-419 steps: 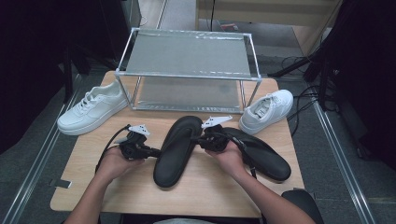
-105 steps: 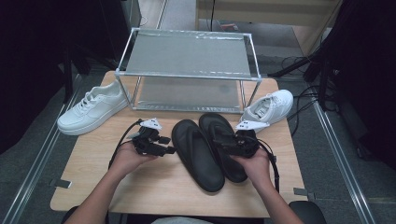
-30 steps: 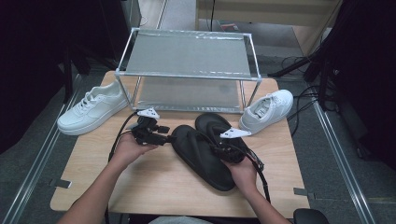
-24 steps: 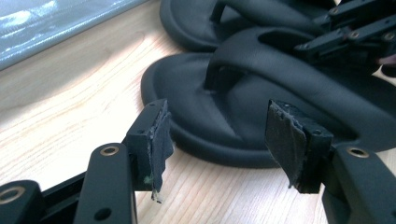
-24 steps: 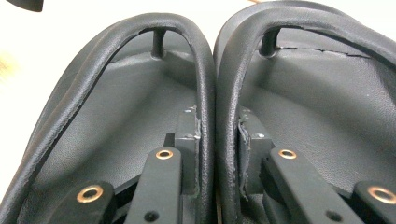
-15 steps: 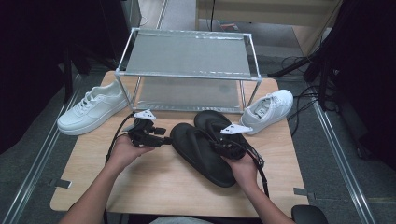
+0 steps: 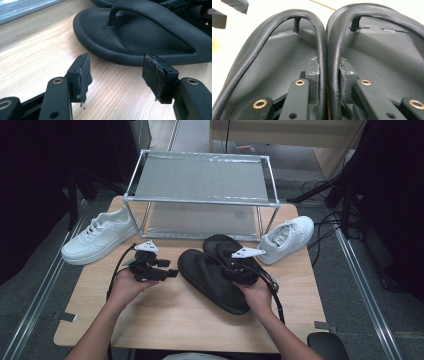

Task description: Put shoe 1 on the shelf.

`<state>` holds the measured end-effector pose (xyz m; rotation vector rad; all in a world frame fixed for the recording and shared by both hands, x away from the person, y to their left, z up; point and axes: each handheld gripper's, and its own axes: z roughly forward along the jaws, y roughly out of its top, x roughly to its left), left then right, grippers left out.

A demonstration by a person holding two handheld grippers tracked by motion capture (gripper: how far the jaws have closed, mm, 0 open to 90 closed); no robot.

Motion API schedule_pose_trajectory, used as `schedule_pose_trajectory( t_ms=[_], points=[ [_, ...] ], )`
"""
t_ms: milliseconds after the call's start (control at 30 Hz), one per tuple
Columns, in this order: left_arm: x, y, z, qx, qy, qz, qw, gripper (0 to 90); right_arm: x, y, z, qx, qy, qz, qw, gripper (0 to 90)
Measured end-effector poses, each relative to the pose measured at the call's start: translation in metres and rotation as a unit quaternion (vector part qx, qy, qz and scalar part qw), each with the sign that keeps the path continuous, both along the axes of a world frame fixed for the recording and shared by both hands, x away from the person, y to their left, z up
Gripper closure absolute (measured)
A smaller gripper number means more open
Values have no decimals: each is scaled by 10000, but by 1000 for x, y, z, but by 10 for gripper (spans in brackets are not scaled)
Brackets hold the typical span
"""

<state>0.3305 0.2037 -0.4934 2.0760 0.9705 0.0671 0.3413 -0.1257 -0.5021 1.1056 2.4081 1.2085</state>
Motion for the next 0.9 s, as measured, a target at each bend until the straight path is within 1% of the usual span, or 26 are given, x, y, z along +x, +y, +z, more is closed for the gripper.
schedule_pose_trajectory(
  t_ms=[100,200,300,400,467,533,567,600,700,733,767,800,833,900],
  points=[
    [-2,1,1,31,-12,5,10000,399,5,3,3,-21,-1,5,10000,748],
    [-3,1,1,22,-44,12,10000,398,7,4,6,2,-53,-8,10000,750],
    [-3,2,2,-13,-54,21,10000,396,12,6,10,70,-75,-53,9999,749],
    [-3,0,2,13,-58,2,10000,396,19,7,12,110,-68,-81,9999,749],
    [-3,-1,3,44,-74,-9,10000,395,25,7,14,143,-55,-135,9998,749],
    [-3,-1,3,30,-86,-24,10000,395,32,8,15,201,-38,-196,9996,750],
    [-3,-1,3,27,-90,-34,10000,396,42,10,16,266,-41,-245,9993,749],
    [-3,-1,2,15,-89,-32,10000,396,46,11,17,286,-32,-270,9992,750],
    [-3,-1,2,-4,-94,-32,10000,397,59,16,20,309,-86,-374,9988,750],
    [-3,-1,2,-5,-93,-37,9999,397,59,16,20,309,-86,-374,9988,750],
    [-3,-1,2,-1,-90,-39,10000,397,63,18,20,304,-89,-401,9987,749],
    [-3,0,2,-11,-83,-38,10000,397,71,21,19,286,-92,-485,9984,749],
    [-3,1,2,-9,-84,-56,9999,397,71,21,19,286,-92,-485,9984,749],
    [-2,1,2,-39,-87,-24,10000,397,81,27,16,343,-44,-604,9976,748]
  ],
)
